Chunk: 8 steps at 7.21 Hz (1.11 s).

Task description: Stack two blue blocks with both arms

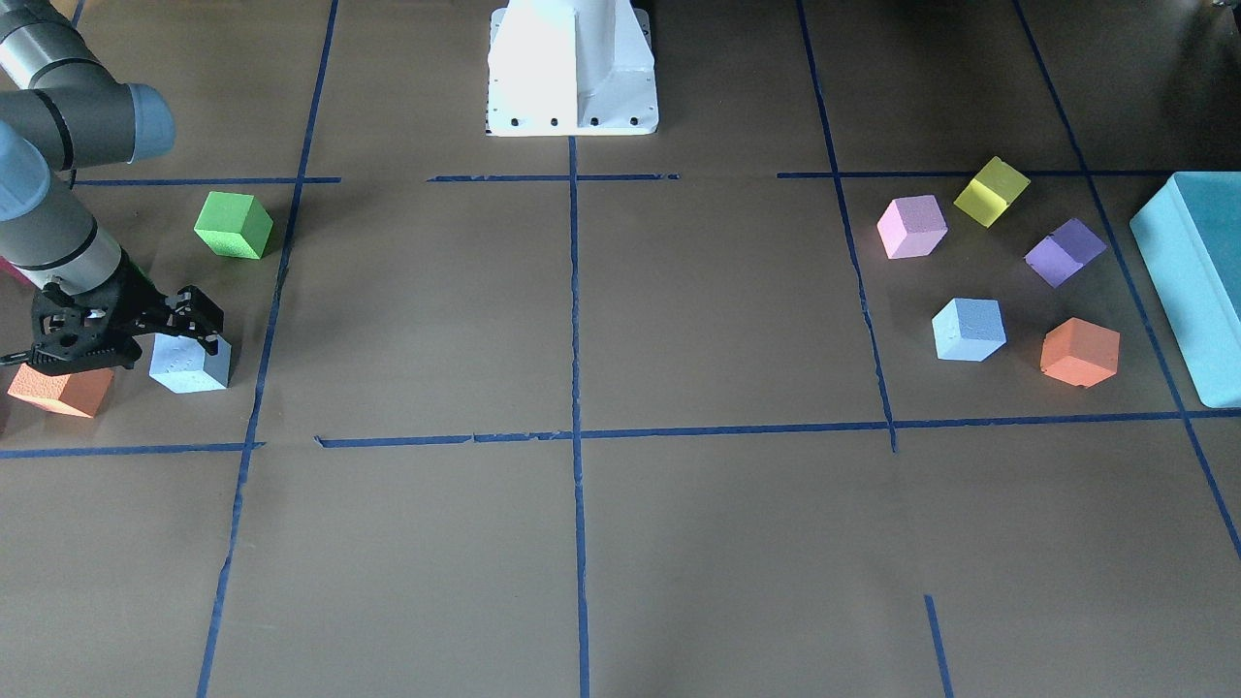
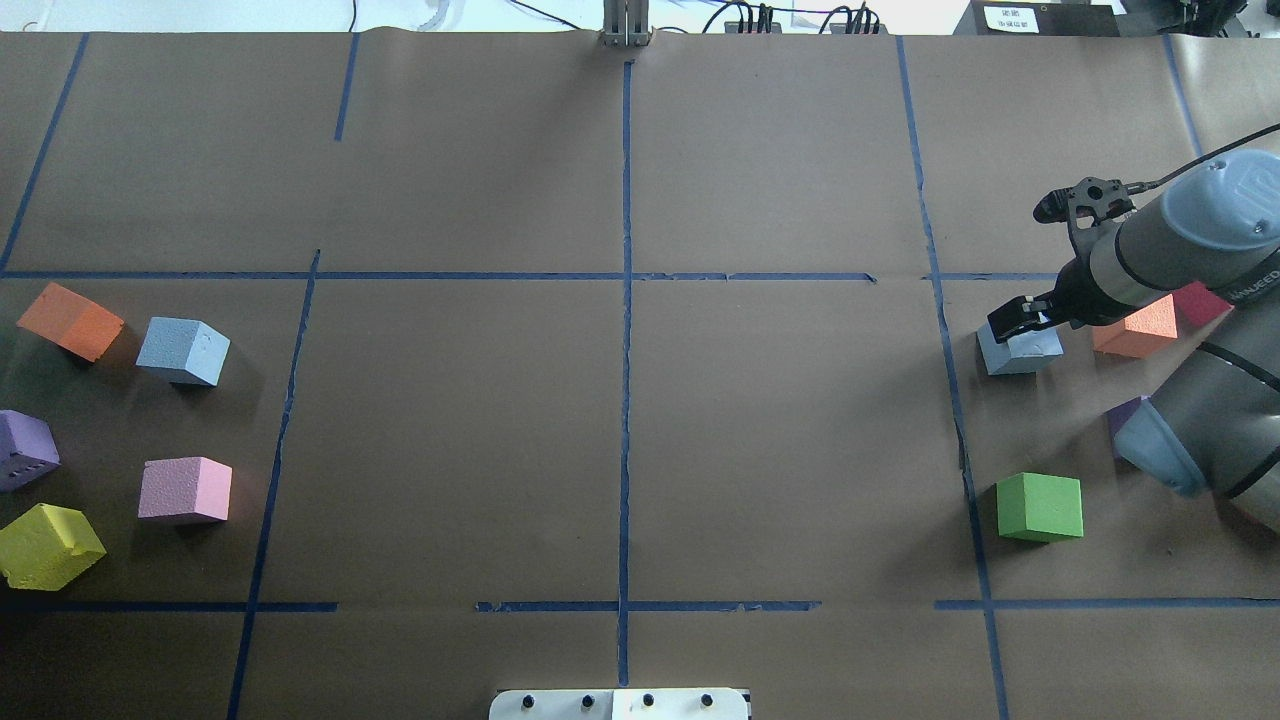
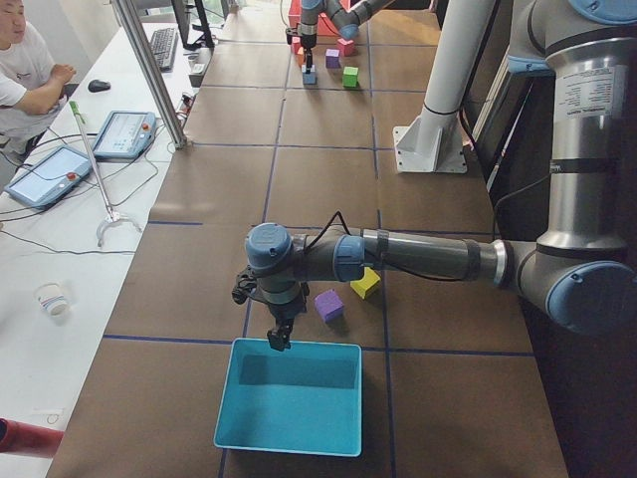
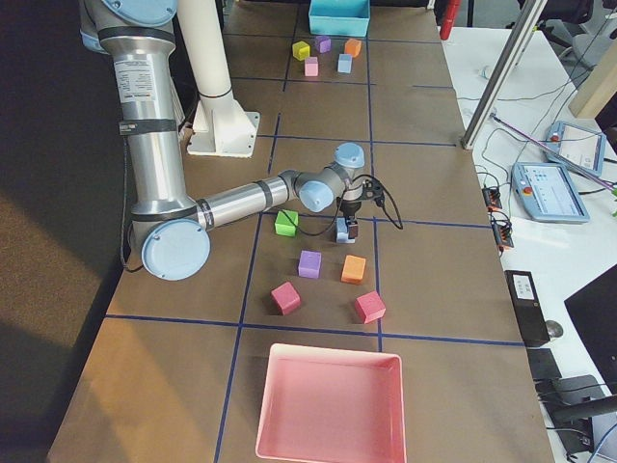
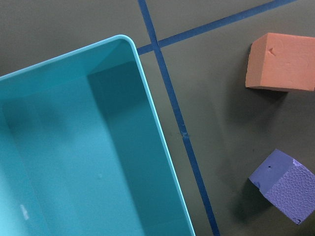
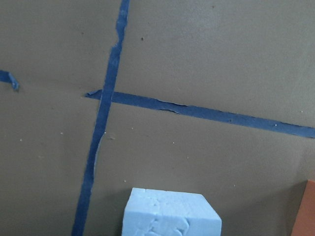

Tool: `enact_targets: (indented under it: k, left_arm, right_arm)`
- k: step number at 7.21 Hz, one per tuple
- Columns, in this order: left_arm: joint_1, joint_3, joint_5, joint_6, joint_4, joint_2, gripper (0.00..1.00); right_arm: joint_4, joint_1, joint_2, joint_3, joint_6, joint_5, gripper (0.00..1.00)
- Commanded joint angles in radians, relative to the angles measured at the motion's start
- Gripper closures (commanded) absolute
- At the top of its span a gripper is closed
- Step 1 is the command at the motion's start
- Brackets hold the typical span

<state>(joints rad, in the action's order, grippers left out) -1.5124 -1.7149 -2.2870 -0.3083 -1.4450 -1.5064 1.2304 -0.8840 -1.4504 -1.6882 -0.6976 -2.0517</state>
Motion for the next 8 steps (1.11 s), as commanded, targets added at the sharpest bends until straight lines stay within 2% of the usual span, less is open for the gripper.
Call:
enact_targets:
  k: [1,2,4,5,6,7,8]
  left_arm:
    - [0.0,0.001,0.0,0.0,0.0,0.0,0.0]
    - [0.0,0.001,0.0,0.0,0.0,0.002,0.0]
    - [0.001,0.0,0.0,0.0,0.0,0.003,0.0]
    - [0.001,0.0,0.0,0.0,0.002,0.005,0.0]
    - [0.001,0.0,0.0,0.0,0.002,0.005,0.0]
    - [0.001,-0.002,0.0,0.0,0.002,0.005,0.0]
    - [0.001,-0.005,0.0,0.0,0.002,0.005,0.0]
  right_arm:
    - [0.0,0.033,0.01,0.044,-0.002,0.001,0.01]
    - [0.001,0.04,0.016,0.051,-0.008,-0.001,0.12]
    - [0.0,0.042,0.018,0.042,-0.008,-0.001,0.83]
    - [0.003,0.043,0.027,0.015,-0.01,-0.007,0.99]
    - [0.049,0.043,0.08,-0.016,-0.055,-0.014,1.0]
    - [0.126,0.062,0.178,-0.015,-0.107,-0.016,1.0]
    - [0.258,0.138,0.338,0.016,-0.209,0.007,0.99]
